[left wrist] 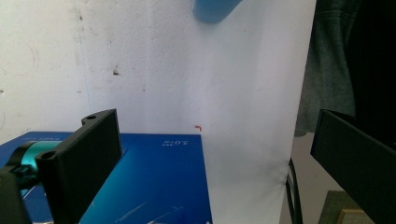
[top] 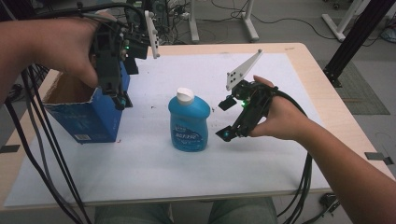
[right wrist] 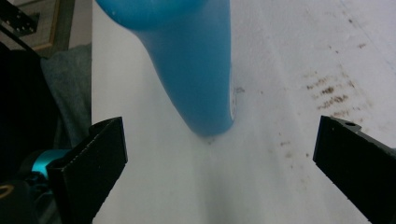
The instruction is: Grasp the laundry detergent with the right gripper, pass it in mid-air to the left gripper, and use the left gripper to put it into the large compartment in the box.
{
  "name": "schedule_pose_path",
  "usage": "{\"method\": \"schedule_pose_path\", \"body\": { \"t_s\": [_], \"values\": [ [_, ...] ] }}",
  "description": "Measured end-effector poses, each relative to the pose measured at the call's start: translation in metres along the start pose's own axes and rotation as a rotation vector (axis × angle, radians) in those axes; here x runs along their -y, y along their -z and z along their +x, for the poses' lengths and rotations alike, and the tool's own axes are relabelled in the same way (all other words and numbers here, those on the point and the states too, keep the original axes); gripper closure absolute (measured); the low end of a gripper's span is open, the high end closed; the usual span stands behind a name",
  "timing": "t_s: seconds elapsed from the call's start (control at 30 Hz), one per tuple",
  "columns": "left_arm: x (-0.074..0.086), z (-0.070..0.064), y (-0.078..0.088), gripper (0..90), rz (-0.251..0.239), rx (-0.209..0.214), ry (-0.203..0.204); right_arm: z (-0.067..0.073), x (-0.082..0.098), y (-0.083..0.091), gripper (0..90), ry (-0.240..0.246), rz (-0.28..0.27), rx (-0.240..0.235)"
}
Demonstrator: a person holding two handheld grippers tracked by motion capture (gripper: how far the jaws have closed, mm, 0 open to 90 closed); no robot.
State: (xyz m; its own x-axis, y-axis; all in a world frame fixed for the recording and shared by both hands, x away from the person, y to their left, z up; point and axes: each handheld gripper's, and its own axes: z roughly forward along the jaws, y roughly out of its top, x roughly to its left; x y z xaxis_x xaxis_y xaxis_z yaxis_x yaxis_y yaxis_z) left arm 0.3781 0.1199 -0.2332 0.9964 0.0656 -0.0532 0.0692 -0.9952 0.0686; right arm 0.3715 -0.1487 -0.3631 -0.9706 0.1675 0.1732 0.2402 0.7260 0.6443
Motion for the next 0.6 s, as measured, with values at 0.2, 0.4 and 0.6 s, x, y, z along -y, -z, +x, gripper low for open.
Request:
{"method": "schedule_pose_path", "body": {
  "t_s": [0.2, 0.4, 0.6],
  "values": [
    [0.002, -0.002, 0.000, 1.8, -0.006, 0.000, 0.000, 0.001, -0.002, -0.013, 1.9, -0.006, -0.040, -0.016],
    [0.003, -0.002, 0.001, 1.8, -0.004, -0.002, 0.000, 0.002, -0.002, -0.026, 1.9, -0.008, -0.074, -0.033],
    [0.003, -0.003, 0.001, 1.8, -0.003, -0.002, -0.002, 0.003, -0.002, -0.036, 1.9, -0.008, -0.104, -0.039]
  ]
}}
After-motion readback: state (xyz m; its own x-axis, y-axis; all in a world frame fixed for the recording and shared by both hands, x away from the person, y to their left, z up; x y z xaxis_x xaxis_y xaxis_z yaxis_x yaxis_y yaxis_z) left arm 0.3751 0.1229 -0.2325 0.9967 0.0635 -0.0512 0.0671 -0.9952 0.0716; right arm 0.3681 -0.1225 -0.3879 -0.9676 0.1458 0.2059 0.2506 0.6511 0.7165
